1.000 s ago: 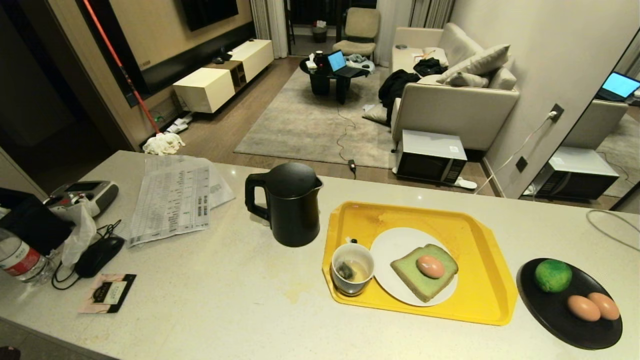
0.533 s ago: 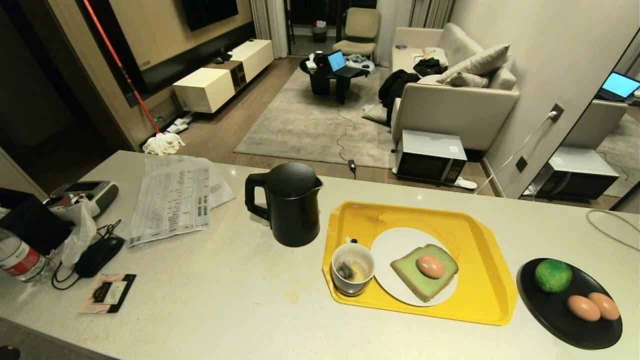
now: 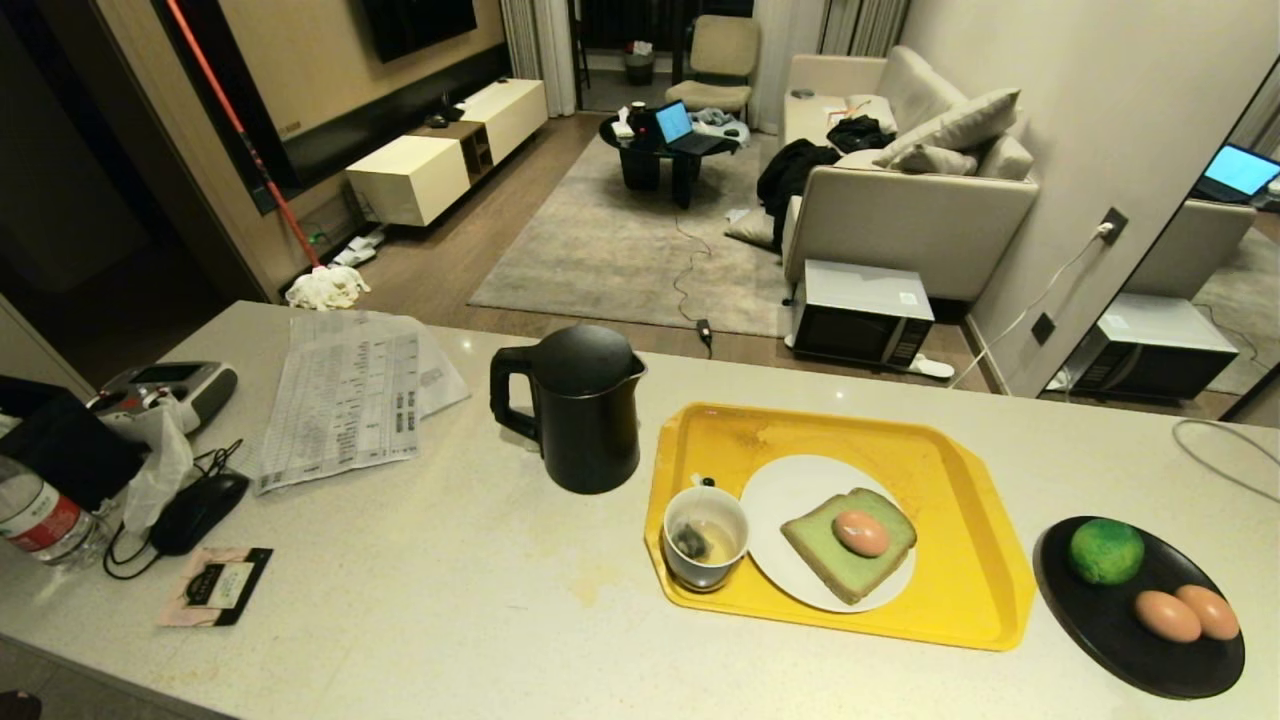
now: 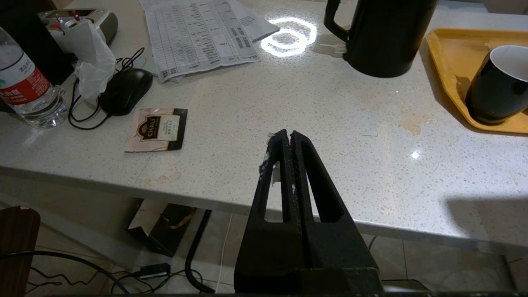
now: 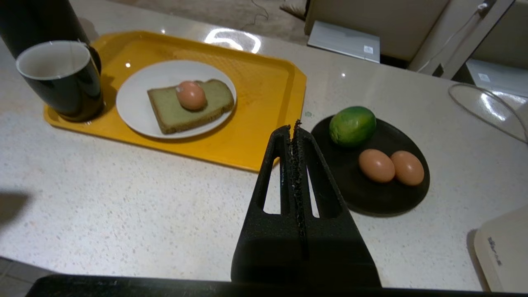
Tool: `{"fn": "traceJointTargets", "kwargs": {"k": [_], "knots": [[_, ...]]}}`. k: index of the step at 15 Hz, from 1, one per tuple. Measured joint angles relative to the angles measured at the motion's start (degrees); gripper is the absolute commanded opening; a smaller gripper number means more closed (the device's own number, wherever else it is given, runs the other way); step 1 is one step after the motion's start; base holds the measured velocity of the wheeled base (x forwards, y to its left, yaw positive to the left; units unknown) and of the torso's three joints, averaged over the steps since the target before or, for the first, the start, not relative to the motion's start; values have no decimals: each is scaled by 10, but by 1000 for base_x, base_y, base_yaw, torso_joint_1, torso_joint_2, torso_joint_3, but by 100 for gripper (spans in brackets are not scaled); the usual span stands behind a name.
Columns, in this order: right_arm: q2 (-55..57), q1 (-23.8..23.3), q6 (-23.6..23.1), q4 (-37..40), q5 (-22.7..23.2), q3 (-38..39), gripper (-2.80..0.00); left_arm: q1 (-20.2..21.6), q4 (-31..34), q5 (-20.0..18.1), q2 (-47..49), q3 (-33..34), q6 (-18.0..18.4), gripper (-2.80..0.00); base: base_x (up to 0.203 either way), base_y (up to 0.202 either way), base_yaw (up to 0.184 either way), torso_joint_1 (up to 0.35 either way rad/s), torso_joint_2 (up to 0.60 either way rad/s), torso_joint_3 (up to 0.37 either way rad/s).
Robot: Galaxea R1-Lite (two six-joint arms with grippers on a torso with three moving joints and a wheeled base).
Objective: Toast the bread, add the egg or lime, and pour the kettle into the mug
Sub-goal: Pick up the kettle
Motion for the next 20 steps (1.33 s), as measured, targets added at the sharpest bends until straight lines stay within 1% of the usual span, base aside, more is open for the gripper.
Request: {"fn": "traceJointTargets", "kwargs": {"k": [1, 2, 3, 16, 20], "knots": [[0, 0, 15, -6, 3, 3, -280, 0, 0, 0, 0, 0, 0, -280, 0, 0, 0, 0, 0, 0], [0, 0, 35, 11, 0, 5, -280, 0, 0, 0, 0, 0, 0, -280, 0, 0, 0, 0, 0, 0], [0, 0, 41, 16, -2, 5, -280, 0, 0, 0, 0, 0, 0, -280, 0, 0, 0, 0, 0, 0], [0, 0, 43, 11, -2, 6, -280, 0, 0, 0, 0, 0, 0, -280, 0, 0, 0, 0, 0, 0], [0, 0, 43, 11, -2, 6, -280, 0, 0, 0, 0, 0, 0, -280, 0, 0, 0, -60, 123, 65]]}}
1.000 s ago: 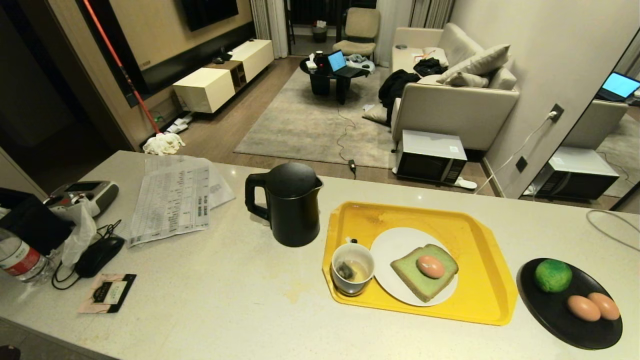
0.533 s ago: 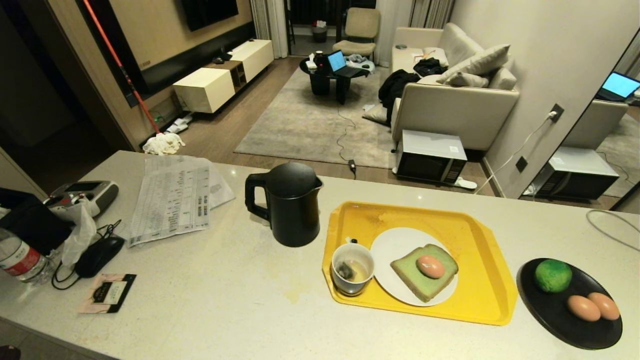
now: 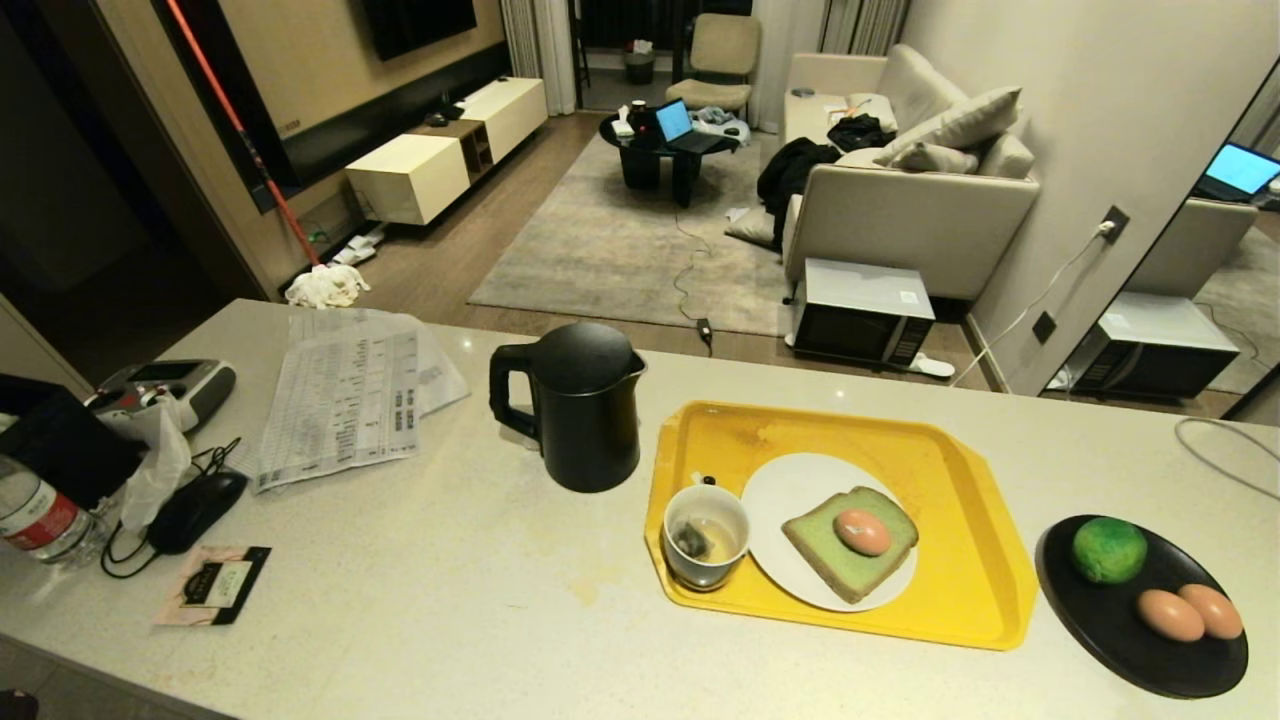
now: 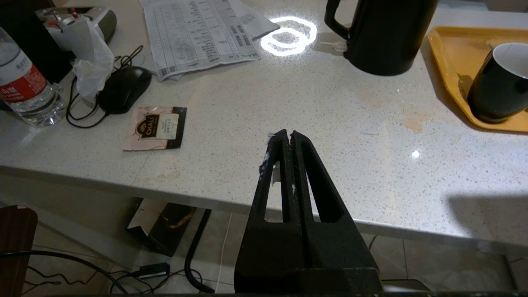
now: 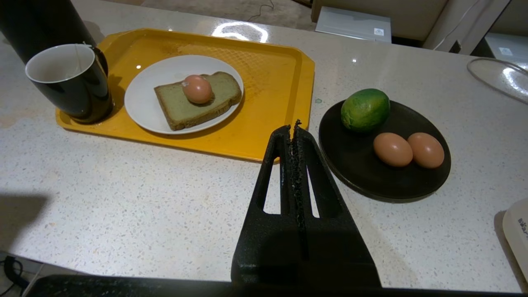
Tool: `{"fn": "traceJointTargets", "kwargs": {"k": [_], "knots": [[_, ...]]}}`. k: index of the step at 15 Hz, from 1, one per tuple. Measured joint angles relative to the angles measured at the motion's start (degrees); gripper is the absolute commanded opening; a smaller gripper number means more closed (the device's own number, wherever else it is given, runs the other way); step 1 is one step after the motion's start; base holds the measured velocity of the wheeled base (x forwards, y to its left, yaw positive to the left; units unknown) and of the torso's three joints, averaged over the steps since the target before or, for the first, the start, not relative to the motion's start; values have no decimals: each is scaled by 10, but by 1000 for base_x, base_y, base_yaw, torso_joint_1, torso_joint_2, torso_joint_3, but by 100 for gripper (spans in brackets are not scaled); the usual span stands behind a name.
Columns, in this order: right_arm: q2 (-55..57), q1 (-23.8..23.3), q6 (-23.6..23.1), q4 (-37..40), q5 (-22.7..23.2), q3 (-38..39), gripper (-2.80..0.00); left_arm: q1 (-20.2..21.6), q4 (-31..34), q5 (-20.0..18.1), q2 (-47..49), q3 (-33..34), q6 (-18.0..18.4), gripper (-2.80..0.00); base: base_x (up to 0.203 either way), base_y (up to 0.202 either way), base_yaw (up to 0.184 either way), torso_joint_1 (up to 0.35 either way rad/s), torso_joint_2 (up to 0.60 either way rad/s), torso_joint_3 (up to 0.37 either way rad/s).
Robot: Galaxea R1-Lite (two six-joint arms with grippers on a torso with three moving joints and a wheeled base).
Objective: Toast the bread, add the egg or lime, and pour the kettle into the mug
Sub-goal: Pick up the kettle
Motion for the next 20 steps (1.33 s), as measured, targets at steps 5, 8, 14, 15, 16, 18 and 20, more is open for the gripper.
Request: {"fn": "traceJointTargets", "kwargs": {"k": [5, 8, 14, 15, 16, 18, 20], "knots": [[0, 0, 0, 1, 0, 0, -280, 0, 1, 0, 0, 0, 0, -280, 0, 0, 0, -64, 137, 64], [0, 0, 0, 0, 0, 0, -280, 0, 0, 0, 0, 0, 0, -280, 0, 0, 0, -82, 156, 76], [0, 0, 0, 0, 0, 0, -280, 0, 0, 0, 0, 0, 2, -280, 0, 0, 0, -94, 174, 87], [0, 0, 0, 0, 0, 0, -280, 0, -1, 0, 0, 0, 2, -280, 0, 0, 0, -105, 209, 103], [0, 0, 0, 0, 0, 0, -280, 0, 0, 0, 0, 0, 2, -280, 0, 0, 0, -108, 188, 90], [0, 0, 0, 0, 0, 0, -280, 0, -1, 0, 0, 0, 2, -280, 0, 0, 0, -85, 178, 74], [0, 0, 0, -1, 0, 0, -280, 0, -1, 0, 0, 0, 2, -280, 0, 0, 0, 0, 0, 0]]}}
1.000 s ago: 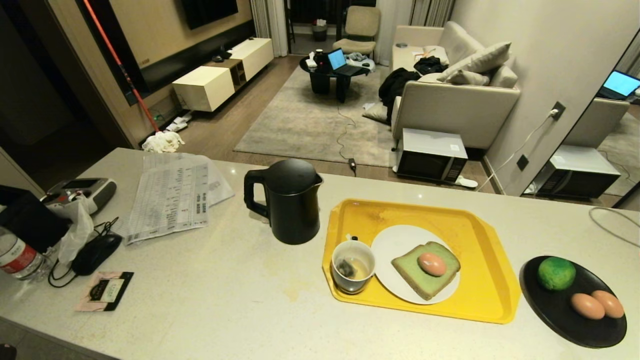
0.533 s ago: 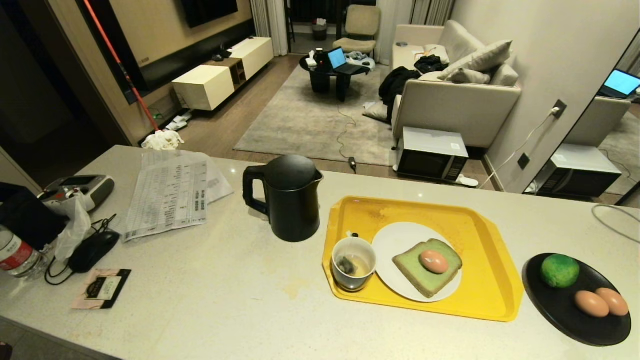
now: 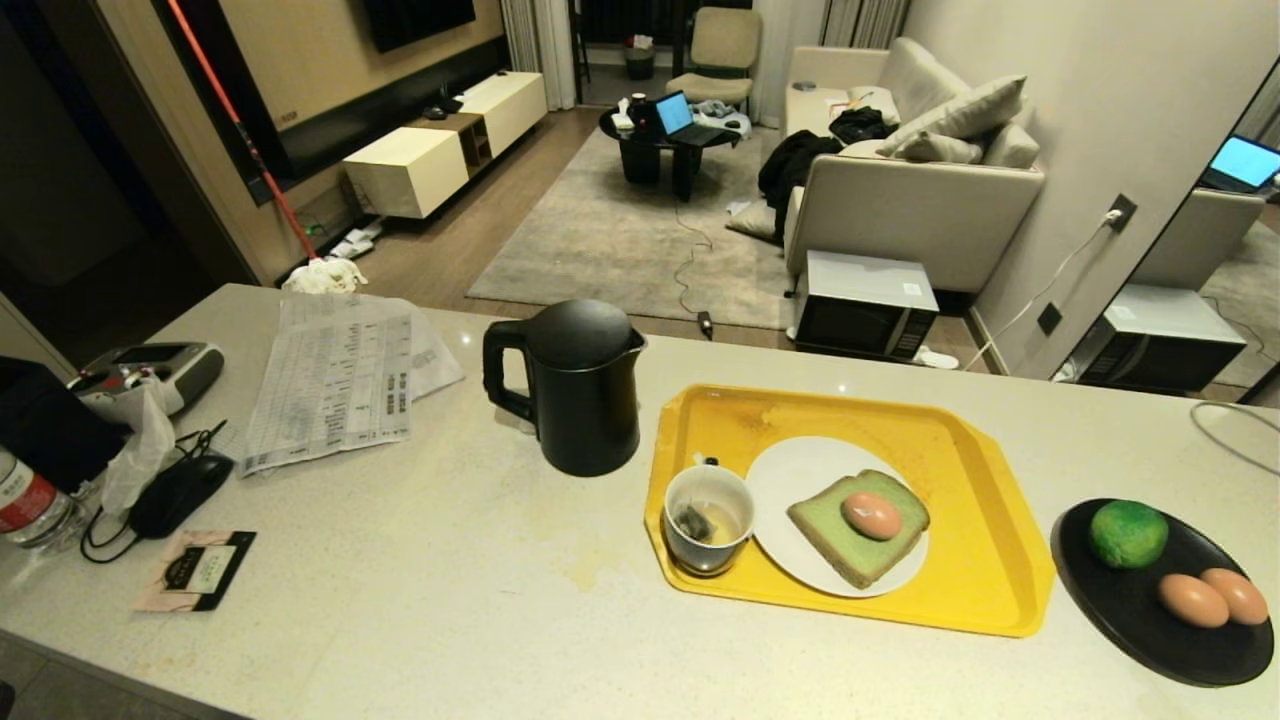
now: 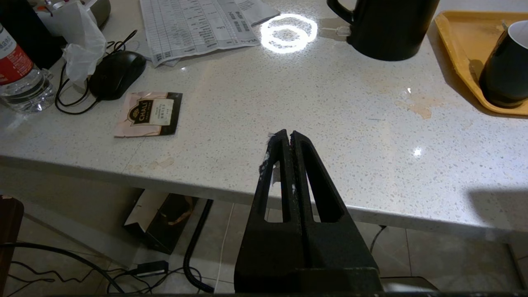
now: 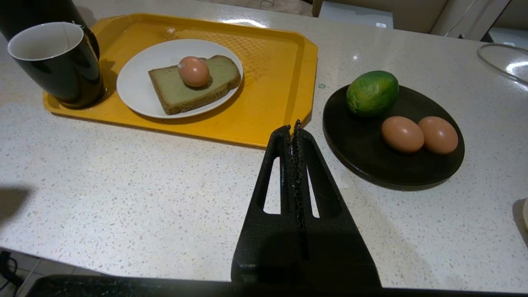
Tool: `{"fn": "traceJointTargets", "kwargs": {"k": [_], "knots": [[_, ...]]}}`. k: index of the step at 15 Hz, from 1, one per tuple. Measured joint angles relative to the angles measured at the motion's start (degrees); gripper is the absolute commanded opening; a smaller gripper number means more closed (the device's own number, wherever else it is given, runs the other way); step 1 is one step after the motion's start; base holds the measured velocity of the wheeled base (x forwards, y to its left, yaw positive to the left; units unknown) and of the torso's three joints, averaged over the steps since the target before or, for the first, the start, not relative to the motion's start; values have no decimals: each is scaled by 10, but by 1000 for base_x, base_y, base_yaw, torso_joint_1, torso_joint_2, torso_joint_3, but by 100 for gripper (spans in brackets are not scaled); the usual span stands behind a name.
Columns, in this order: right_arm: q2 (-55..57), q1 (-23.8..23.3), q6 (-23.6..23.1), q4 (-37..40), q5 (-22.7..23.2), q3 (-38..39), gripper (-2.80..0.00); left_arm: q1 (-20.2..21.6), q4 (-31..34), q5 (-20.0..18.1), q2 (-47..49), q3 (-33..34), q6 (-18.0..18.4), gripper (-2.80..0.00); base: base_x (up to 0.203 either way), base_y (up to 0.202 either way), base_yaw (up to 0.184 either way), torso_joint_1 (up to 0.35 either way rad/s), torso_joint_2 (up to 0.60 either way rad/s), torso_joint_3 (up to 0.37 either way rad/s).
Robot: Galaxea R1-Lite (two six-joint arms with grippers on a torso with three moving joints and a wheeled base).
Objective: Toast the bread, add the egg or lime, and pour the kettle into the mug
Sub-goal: Pick up the kettle
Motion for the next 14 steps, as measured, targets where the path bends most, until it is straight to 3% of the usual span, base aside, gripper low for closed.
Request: {"fn": "traceJointTargets", "kwargs": {"k": [8, 14], "knots": [[0, 0, -2, 5, 0, 0, -280, 0, 0, 1, 0, 0, 0, -280, 0, -4, 6, -1, 1, 1], [0, 0, -2, 5, 0, 0, -280, 0, 0, 0, 0, 0, 0, -280, 1, -7, 104, 0, 3, 3]]}}
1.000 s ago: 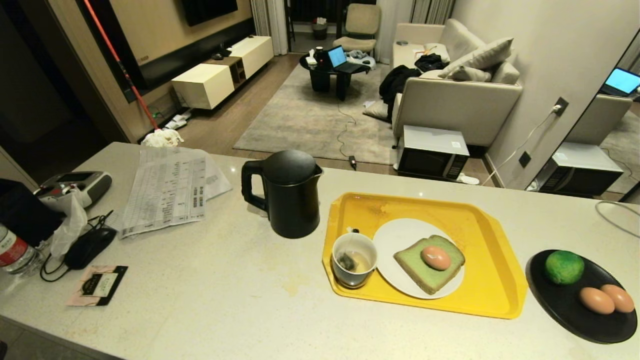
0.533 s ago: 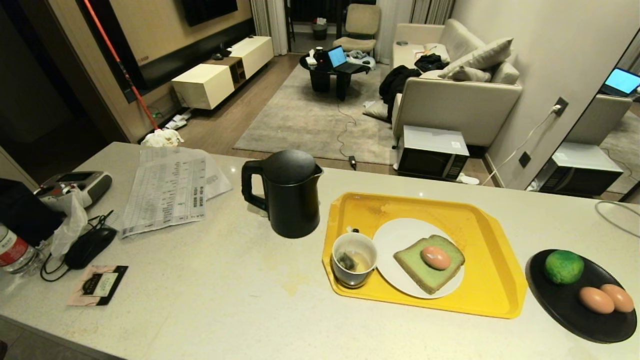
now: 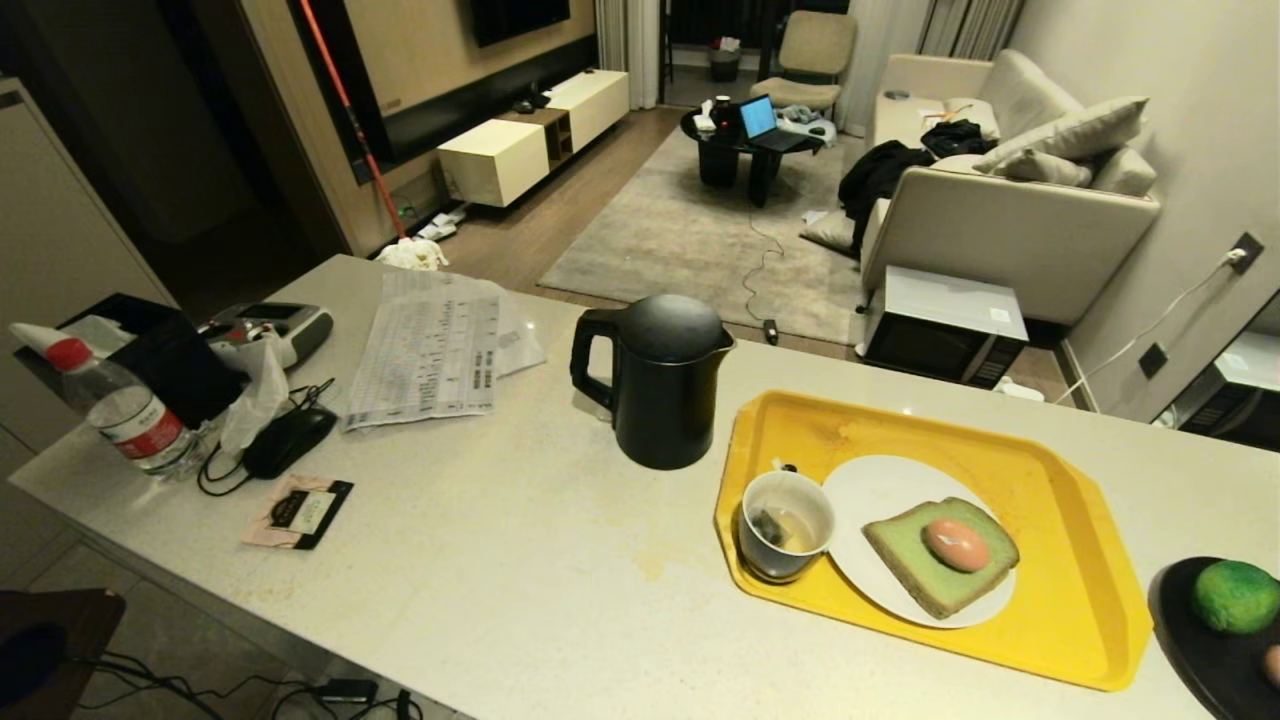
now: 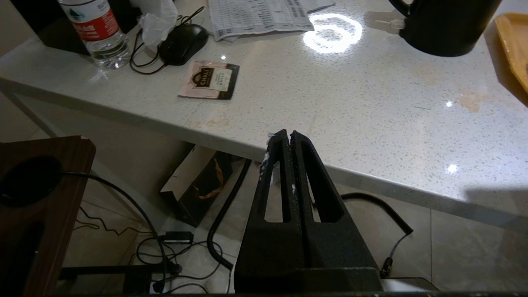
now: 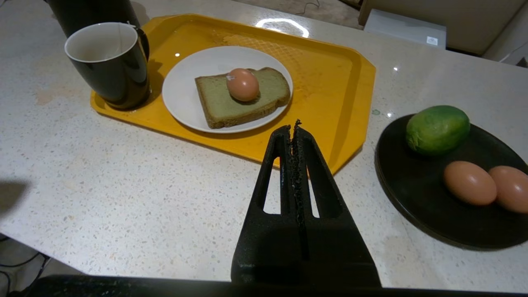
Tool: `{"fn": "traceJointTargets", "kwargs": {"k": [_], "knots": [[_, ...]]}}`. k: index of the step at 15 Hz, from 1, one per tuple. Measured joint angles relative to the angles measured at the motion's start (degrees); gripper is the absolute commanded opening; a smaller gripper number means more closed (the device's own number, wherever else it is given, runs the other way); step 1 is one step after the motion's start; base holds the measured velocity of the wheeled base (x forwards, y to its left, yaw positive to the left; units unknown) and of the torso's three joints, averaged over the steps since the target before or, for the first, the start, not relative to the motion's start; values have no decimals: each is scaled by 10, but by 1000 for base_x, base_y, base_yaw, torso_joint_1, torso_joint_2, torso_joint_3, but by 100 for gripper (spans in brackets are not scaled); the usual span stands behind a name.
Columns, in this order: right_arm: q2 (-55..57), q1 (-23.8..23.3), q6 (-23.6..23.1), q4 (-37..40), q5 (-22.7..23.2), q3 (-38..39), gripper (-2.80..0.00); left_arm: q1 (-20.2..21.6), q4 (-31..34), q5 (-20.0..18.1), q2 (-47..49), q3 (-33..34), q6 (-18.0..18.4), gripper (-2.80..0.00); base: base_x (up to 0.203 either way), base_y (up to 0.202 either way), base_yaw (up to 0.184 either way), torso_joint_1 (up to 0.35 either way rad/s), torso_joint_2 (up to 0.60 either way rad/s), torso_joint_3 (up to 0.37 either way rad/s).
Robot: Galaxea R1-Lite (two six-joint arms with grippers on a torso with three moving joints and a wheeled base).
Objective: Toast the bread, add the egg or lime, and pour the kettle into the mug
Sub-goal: Pick up the kettle
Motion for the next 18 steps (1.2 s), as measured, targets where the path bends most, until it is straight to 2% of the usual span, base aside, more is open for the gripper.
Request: {"fn": "traceJointTargets", "kwargs": {"k": [7, 13, 18], "knots": [[0, 0, 0, 0, 0, 0, -280, 0, 0, 0, 0, 0, 0, -280, 0, 0, 0, 0, 0, 0], [0, 0, 0, 0, 0, 0, -280, 0, 0, 0, 0, 0, 0, -280, 0, 10, -140, 2, 3, 1], [0, 0, -1, 0, 0, 0, -280, 0, 1, 0, 0, 0, 0, -280, 0, 0, -15, 0, 1, 0]]}}
